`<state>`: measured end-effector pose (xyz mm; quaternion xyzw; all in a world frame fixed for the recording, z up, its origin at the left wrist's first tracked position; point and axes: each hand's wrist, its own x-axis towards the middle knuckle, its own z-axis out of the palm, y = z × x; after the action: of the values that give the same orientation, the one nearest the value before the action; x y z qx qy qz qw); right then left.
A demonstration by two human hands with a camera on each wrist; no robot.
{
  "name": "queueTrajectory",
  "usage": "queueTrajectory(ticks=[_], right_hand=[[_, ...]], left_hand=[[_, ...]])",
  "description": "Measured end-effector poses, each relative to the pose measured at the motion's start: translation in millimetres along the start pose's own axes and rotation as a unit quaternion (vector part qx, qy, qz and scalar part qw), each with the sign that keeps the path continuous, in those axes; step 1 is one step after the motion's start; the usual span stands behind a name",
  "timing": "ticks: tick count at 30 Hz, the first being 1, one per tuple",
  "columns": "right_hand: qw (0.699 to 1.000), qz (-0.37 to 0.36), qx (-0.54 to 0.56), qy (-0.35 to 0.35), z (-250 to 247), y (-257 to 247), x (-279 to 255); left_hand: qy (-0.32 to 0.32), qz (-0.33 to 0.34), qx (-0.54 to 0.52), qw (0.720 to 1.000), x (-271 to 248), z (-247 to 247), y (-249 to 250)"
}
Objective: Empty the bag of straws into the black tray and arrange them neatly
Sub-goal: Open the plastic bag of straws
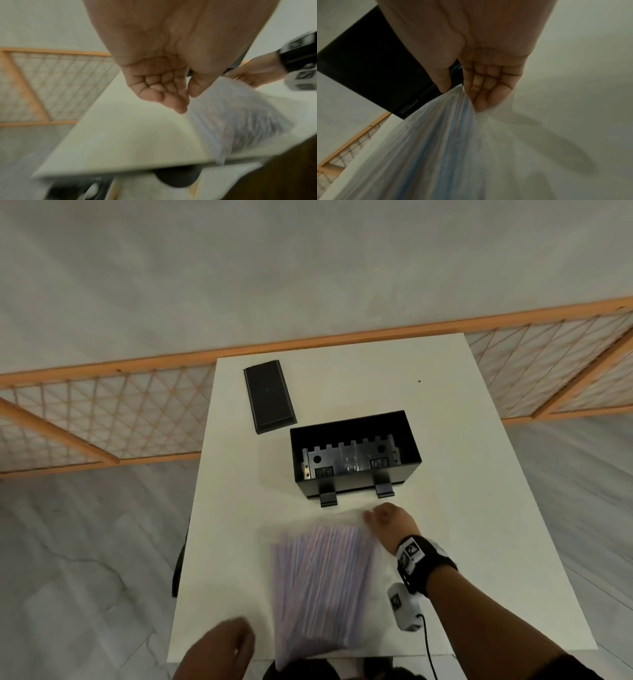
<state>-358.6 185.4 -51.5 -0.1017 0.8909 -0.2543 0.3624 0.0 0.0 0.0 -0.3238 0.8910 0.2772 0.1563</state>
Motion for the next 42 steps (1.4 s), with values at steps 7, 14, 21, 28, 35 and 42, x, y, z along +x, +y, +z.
queueTrajectory(ticks=[7,14,21,28,35,42], right_hand=[[0.995,0.022,0.1,0.0,2.9,1.8,-3.9],[0.99,0.001,0.144,-0.004,1.2,14.2,-8.4],[0.98,-0.024,0.197,-0.023,3.0,14.2,-6.8],[0.958,-0.024,0.282,-0.041,0.0,14.2,-8.7],[0.941,-0.009,0.334,-0.05,11.9,25.4,-4.5],[0.935,-0.02,0.352,-0.03,5.0,21.9,-6.1]], left_hand=[[0.026,0.18,-0.085,0.98,98.5,-20.5,157.1],[-0.071,0.174,0.04,0.981,184.4,10.9,210.0],[-0.127,0.169,-0.008,0.977,211.3,26.3,200.7],[-0.16,0.167,-0.05,0.972,227.3,24.9,195.0],[-0.197,0.15,-0.058,0.967,229.8,30.6,187.5],[-0.205,0.112,-0.106,0.966,229.7,29.1,193.3]])
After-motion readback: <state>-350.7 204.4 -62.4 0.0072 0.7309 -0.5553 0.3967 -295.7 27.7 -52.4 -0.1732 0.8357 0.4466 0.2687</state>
